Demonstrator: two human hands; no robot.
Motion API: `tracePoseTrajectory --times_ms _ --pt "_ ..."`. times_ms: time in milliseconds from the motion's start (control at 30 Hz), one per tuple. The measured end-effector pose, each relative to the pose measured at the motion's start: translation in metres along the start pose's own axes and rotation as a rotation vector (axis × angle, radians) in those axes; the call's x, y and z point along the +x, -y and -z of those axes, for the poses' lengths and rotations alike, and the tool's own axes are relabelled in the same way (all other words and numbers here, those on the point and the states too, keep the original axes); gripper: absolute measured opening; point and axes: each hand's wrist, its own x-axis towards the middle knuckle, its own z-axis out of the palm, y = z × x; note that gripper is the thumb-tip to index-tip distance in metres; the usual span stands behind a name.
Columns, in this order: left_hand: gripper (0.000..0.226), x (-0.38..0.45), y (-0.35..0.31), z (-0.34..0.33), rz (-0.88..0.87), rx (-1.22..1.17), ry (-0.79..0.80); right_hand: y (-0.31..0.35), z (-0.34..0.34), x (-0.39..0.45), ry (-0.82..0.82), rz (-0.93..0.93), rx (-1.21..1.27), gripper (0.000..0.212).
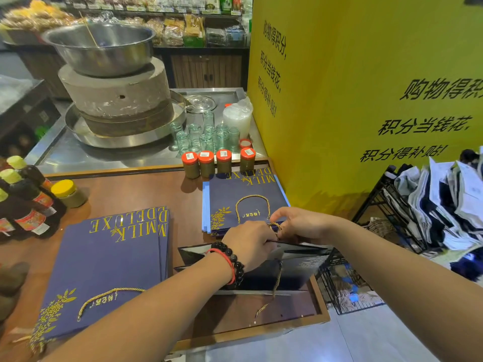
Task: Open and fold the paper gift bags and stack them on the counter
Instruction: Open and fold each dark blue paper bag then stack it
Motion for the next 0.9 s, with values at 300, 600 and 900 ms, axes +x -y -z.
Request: tracePoseTrajectory --times_ms 300,600,900 --pt "0.023 -0.001 0.000 0.000 -0.012 -0.004 -0.006 -0.003 0.002 -0.002 0.013 0.060 0.025 0.043" --pt "0.023 0.000 -0.001 -0.001 -0.025 0.006 -0.001 -0.003 -0.003 -0.003 0.027 0.095 -0.025 0.033" --pt "0.025 0.001 -0.005 0.003 0.039 0.063 0.022 -0.002 -0.004 -0.008 -0.057 0.138 -0.053 0.019"
